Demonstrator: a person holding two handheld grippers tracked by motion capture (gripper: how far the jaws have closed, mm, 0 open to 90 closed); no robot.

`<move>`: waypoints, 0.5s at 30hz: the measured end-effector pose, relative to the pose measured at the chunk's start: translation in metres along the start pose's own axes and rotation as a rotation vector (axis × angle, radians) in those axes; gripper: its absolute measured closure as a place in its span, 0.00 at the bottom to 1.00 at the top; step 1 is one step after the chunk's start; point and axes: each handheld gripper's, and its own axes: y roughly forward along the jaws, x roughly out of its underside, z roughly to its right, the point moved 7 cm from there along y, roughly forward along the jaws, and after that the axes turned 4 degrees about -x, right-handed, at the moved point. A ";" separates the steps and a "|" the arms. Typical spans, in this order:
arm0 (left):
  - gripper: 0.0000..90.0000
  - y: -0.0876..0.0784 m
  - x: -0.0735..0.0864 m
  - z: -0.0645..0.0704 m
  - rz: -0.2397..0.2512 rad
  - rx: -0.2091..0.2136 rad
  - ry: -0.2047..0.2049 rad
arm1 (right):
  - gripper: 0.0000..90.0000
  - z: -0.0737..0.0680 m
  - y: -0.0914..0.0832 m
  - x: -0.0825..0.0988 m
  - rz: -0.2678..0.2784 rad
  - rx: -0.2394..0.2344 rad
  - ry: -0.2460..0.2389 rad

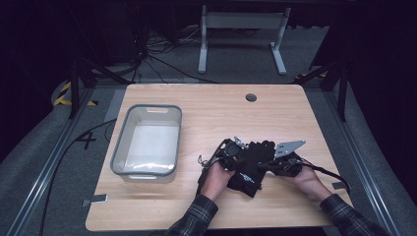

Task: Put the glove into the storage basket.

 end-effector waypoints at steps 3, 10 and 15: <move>1.00 -0.002 0.001 -0.007 0.002 -0.002 -0.004 | 1.00 -0.004 0.006 -0.004 -0.002 -0.014 -0.012; 1.00 -0.003 0.002 -0.011 0.005 0.008 -0.020 | 1.00 -0.009 0.009 -0.008 0.004 -0.028 -0.014; 0.99 -0.009 0.001 -0.013 0.021 0.011 -0.036 | 0.97 -0.009 -0.007 -0.009 0.041 -0.007 -0.013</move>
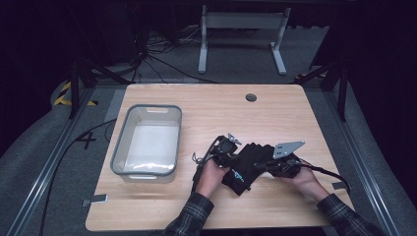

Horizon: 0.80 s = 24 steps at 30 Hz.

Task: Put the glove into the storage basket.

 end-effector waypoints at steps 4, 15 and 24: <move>0.92 -0.005 -0.001 0.002 0.016 0.016 -0.006 | 0.92 0.005 -0.020 0.008 0.024 0.040 0.020; 0.43 -0.001 -0.006 0.012 0.006 0.031 0.050 | 0.57 0.021 -0.070 0.062 -0.006 0.177 0.125; 0.18 0.011 -0.006 0.019 -0.016 0.033 0.079 | 0.25 0.036 -0.088 0.099 -0.005 0.280 0.190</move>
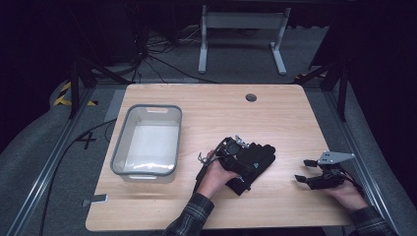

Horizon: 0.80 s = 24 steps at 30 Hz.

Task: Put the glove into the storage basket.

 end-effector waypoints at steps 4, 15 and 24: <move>0.15 0.007 0.000 0.002 -0.009 -0.006 0.016 | 0.18 0.009 0.000 0.006 0.002 0.040 0.013; 0.14 0.017 0.004 0.003 -0.038 -0.026 0.051 | 0.16 0.010 0.001 0.006 0.010 0.044 0.017; 0.39 0.012 0.004 0.007 -0.045 -0.006 0.082 | 0.15 0.010 0.002 0.006 0.010 0.041 0.017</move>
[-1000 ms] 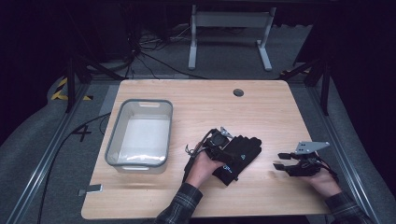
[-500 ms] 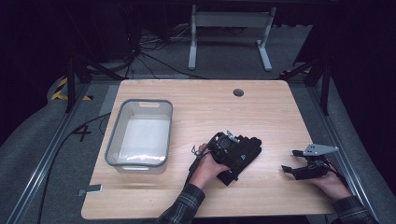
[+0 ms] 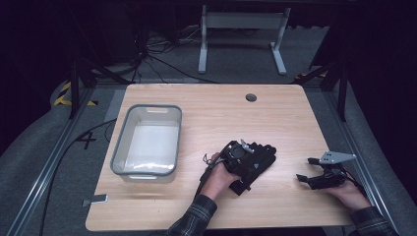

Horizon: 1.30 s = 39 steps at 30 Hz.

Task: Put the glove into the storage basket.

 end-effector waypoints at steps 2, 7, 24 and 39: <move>0.50 -0.002 0.000 0.001 -0.005 0.019 0.002 | 0.15 0.000 0.000 0.000 0.000 0.000 0.000; 0.71 -0.003 -0.001 0.005 -0.021 0.041 0.003 | 0.15 0.000 0.000 0.000 0.000 0.000 0.001; 0.76 -0.027 -0.011 0.004 -0.008 0.068 -0.051 | 0.15 0.000 0.000 0.000 -0.001 0.000 0.000; 0.77 -0.077 -0.026 -0.016 0.066 0.039 -0.093 | 0.15 0.000 0.000 0.000 -0.002 0.000 0.000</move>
